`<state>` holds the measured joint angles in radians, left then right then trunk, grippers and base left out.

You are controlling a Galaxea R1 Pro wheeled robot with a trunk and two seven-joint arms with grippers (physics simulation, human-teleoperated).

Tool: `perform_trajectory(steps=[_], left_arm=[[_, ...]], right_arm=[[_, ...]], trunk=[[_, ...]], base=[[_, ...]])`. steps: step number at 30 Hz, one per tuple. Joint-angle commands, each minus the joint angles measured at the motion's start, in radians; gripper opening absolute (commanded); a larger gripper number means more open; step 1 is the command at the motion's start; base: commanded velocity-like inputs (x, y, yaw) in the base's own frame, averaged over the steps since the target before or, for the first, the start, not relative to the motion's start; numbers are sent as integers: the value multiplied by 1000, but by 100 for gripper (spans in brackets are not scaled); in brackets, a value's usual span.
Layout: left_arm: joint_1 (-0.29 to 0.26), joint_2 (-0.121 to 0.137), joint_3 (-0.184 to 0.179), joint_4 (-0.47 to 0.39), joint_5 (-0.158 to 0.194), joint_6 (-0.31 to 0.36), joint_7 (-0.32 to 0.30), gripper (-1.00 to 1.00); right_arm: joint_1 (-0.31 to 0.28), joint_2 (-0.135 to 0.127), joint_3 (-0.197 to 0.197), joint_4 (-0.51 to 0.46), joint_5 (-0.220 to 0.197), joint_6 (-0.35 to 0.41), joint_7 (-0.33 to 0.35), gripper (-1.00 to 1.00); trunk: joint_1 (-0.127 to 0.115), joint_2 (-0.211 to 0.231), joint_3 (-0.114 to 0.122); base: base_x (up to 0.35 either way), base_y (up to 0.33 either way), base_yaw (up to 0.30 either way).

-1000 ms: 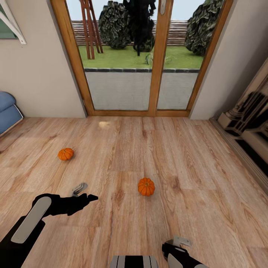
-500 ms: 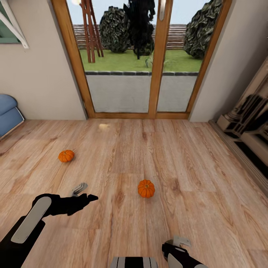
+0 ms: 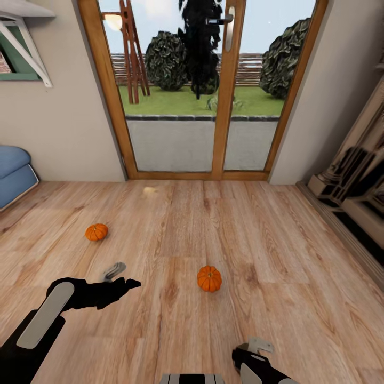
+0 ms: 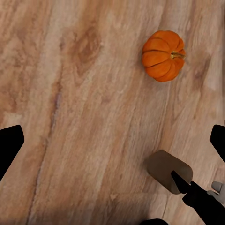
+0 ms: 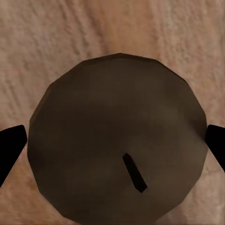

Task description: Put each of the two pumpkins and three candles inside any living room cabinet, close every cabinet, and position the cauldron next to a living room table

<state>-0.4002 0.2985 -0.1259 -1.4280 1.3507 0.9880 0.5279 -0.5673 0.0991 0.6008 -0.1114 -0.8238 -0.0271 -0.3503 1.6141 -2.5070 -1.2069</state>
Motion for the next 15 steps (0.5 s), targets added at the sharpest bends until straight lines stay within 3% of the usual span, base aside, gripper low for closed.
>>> perform_trajectory(steps=[1,15], left_arm=[[-1,1,-1,-1,10,0,10,100],[-1,-1,-3,1,3,-1,10,100]], right_arm=[[0,0,7,0,-12,-3,-4,-100],[0,0,7,-1,-13,-3,-4,-100]], trunk=[[-1,0,3],[-7,3,57]], base=[[0,0,0],[0,0,0]])
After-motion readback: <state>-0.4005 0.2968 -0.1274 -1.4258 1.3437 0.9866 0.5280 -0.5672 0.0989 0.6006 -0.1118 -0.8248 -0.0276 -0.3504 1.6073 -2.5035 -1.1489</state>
